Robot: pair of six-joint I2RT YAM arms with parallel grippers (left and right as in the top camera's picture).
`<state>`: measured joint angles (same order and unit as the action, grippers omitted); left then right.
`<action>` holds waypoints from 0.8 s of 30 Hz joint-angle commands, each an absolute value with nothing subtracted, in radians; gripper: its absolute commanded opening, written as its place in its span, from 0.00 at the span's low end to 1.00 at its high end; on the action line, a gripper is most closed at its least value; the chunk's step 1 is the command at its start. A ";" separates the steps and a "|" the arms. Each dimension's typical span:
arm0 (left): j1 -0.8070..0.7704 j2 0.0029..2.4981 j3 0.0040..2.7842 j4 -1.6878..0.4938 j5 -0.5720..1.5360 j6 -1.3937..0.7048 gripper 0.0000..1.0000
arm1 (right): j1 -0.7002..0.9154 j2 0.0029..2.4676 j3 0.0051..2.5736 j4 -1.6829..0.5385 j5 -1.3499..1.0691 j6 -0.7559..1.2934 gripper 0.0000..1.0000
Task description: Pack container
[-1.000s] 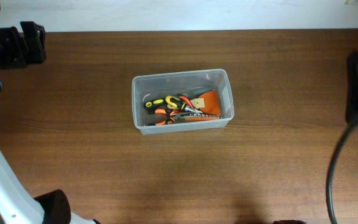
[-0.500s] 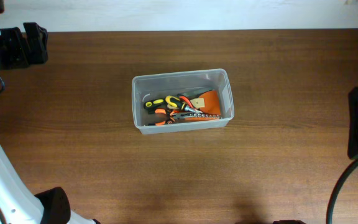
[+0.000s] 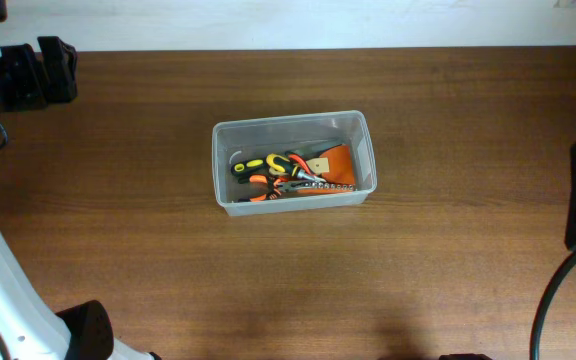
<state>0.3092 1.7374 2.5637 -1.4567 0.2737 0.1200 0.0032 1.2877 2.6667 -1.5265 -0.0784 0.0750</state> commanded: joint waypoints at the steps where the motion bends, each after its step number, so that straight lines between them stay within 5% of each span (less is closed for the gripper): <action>1: 0.311 1.739 2.562 -1.459 0.285 0.129 0.99 | 0.006 1.292 2.664 -1.527 -0.046 0.078 0.99; 10: 0.311 1.739 2.562 -1.459 0.285 0.129 0.99 | 0.004 1.246 2.532 -1.515 0.214 0.078 0.99; 24: 0.311 1.739 2.562 -1.459 0.285 0.129 0.99 | 0.004 0.715 1.447 -0.979 0.237 0.086 0.99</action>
